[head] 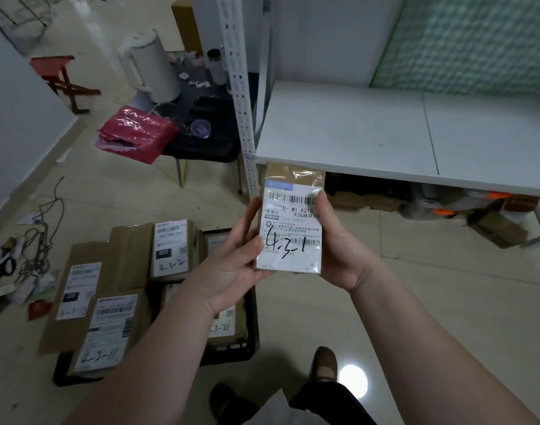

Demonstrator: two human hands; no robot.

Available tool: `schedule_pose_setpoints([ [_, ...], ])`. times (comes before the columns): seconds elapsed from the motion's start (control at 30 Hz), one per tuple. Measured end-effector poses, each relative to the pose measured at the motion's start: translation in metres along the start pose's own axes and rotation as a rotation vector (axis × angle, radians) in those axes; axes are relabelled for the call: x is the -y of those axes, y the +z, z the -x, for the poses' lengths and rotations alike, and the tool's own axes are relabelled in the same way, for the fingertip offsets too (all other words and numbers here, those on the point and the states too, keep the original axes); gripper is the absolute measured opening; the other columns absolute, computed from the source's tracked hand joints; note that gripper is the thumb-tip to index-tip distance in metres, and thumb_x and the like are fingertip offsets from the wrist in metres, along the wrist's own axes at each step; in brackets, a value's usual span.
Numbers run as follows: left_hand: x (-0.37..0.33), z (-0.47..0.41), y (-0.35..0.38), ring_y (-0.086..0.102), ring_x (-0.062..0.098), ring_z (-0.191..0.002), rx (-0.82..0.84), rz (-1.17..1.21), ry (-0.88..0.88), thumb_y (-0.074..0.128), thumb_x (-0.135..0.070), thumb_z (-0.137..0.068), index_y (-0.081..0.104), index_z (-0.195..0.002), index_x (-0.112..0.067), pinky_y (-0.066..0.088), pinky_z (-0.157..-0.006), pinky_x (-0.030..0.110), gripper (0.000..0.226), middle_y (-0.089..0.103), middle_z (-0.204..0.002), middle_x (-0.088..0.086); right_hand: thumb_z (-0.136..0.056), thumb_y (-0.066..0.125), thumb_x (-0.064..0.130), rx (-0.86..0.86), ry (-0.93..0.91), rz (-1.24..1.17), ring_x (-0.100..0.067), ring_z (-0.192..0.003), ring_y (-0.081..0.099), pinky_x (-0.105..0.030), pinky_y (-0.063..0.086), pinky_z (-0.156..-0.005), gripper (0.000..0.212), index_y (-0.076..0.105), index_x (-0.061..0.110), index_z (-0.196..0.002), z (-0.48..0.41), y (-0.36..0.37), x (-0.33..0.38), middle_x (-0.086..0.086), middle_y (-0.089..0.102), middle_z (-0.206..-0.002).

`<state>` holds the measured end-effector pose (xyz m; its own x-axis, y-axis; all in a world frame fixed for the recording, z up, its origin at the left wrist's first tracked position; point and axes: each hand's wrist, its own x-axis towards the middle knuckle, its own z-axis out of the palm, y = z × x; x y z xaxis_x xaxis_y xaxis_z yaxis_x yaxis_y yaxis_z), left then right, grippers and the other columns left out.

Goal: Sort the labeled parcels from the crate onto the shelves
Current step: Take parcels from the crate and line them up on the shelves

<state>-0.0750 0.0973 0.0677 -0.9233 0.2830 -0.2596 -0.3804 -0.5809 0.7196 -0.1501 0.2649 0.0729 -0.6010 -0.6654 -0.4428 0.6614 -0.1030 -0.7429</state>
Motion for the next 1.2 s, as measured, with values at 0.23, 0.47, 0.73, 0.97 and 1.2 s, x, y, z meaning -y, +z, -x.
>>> schedule_pose_setpoints([
  [0.23,0.023,-0.071,0.046,0.050,0.030,-0.128,-0.149,0.029,0.063,0.075,-0.023,-0.075,0.036,-0.145,-0.028,0.036,-0.107,0.055,0.080,0.050,-0.140,0.014,-0.047,0.065,0.081,-0.023,0.109,0.285,-0.017,-0.107,0.068,-0.044,0.056,-0.085,0.104,0.045,0.034,-0.139,0.014,-0.081,0.037,0.005,0.071,-0.119],
  [0.47,0.030,-0.111,0.053,0.057,0.022,-0.121,-0.269,-0.062,0.018,0.065,-0.021,-0.086,0.048,-0.138,-0.022,0.051,-0.094,0.042,0.055,0.058,-0.133,0.007,-0.060,0.078,0.059,0.035,0.145,0.230,-0.027,-0.100,0.071,-0.042,0.060,-0.076,0.091,0.040,0.040,-0.141,0.008,-0.121,0.063,0.003,0.073,-0.113],
  [0.73,0.010,-0.151,0.031,0.063,0.022,-0.107,-0.564,-0.092,-0.019,0.065,-0.041,-0.079,0.063,-0.113,-0.020,0.047,-0.097,0.043,0.040,0.068,-0.110,0.002,-0.064,0.074,0.049,-0.044,0.192,0.210,-0.015,-0.084,0.072,-0.034,0.060,-0.074,0.081,0.049,0.028,-0.138,-0.043,-0.130,0.072,0.005,0.075,-0.103],
  [0.97,-0.027,-0.207,0.001,0.067,0.018,-0.104,-0.534,-0.185,-0.055,0.054,-0.040,-0.093,0.066,-0.117,-0.026,0.047,-0.093,0.040,0.030,0.072,-0.111,0.000,-0.061,0.080,0.046,-0.153,0.223,0.318,-0.015,-0.093,0.067,-0.030,0.057,-0.073,0.067,0.059,0.024,-0.121,-0.108,-0.143,0.112,0.004,0.076,-0.104],
  [1.2,-0.080,-0.272,-0.043,0.071,0.009,-0.085,-0.603,-0.275,-0.010,0.057,-0.021,-0.094,0.067,-0.098,-0.032,0.050,-0.073,0.031,0.016,0.075,-0.095,-0.007,-0.077,0.080,0.025,-0.252,0.179,0.320,-0.023,-0.109,0.066,-0.043,0.052,-0.096,0.063,0.052,0.015,-0.132,-0.200,-0.151,0.154,-0.003,0.074,-0.112],
])
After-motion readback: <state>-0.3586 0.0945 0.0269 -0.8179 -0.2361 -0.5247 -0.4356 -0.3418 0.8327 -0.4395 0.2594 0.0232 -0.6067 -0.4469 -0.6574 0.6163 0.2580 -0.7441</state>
